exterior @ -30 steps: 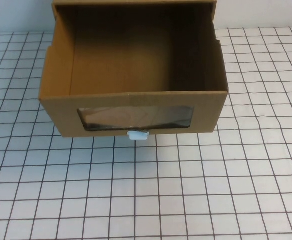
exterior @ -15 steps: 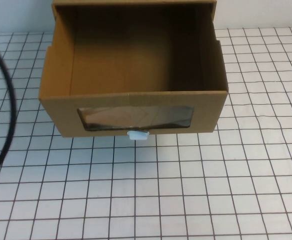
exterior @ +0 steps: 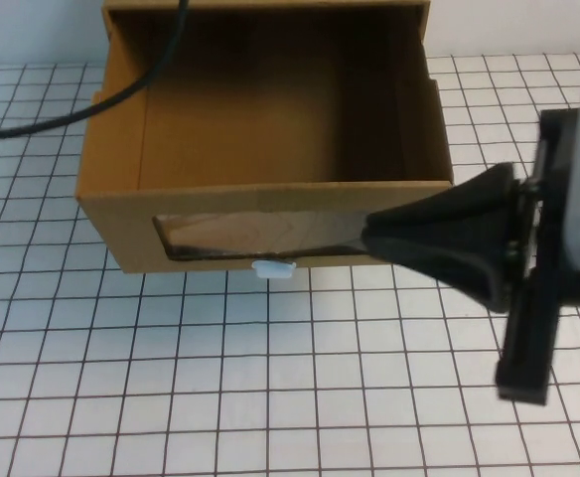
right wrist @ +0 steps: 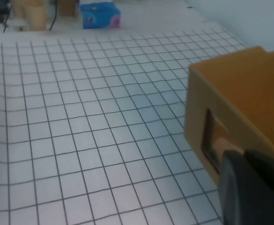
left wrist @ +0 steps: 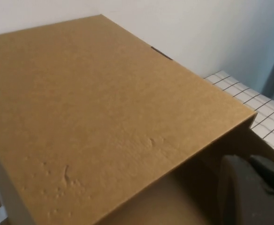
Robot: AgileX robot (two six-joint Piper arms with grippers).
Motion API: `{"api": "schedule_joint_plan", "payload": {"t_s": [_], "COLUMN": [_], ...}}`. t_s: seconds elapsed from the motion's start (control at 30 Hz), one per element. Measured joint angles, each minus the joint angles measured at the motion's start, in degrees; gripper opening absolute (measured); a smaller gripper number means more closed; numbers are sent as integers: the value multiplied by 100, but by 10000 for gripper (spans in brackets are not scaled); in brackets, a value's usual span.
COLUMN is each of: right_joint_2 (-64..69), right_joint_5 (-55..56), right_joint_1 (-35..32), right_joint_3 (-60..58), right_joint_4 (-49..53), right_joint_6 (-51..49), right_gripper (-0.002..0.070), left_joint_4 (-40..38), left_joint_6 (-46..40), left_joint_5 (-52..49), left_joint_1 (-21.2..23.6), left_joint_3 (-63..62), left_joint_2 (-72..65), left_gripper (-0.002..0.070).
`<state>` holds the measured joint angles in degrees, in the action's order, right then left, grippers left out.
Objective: Close the shoe box
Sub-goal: Press the shoe box with left arm, then close the shoe box with your right arm
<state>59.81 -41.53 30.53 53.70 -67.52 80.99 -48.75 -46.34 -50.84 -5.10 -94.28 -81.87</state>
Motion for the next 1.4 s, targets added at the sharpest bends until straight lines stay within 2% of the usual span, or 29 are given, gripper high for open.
{"api": "schedule_joint_plan", "payload": {"t_s": [0.17, 0.27, 0.47, 0.57, 0.7, 0.8, 0.97, 1.4], "right_joint_2": [407, 798, 1853, 2231, 2604, 2929, 3531, 4821], "right_joint_5": [1369, 1910, 2136, 2442, 2844, 3150, 3333, 3033], "right_joint_1": [1221, 1647, 1811, 1811, 1811, 1811, 1743, 828], "right_joint_3": [0, 0, 0, 0, 0, 160, 806, 2645], "right_joint_4": [79, 119, -320, -1030, -2179, -2810, -3087, -3147], "right_joint_6": [983, 1741, 3175, 4141, 5973, 6791, 7097, 7152], "right_gripper": [-13, -13, -13, -13, -13, -13, -13, -13], "left_joint_4": [-398, -459, -933, -1047, -1059, -1080, -1080, -1107], "left_joint_6": [34, 189, 365, 379, 379, 379, 379, 379], "left_joint_5": [-530, -696, -837, -827, -760, -756, -770, -770], "left_joint_1": [0, 0, 0, 0, 0, 0, -48, -214], "left_joint_3": [-1083, -1563, -1833, -1844, -1844, -1844, -1844, -1857], "left_joint_2": [-1236, -1772, -2510, -2752, -2962, -3009, -3022, -3044], "left_gripper": [-2, -2, -2, -2, -2, -2, -2, -2]}}
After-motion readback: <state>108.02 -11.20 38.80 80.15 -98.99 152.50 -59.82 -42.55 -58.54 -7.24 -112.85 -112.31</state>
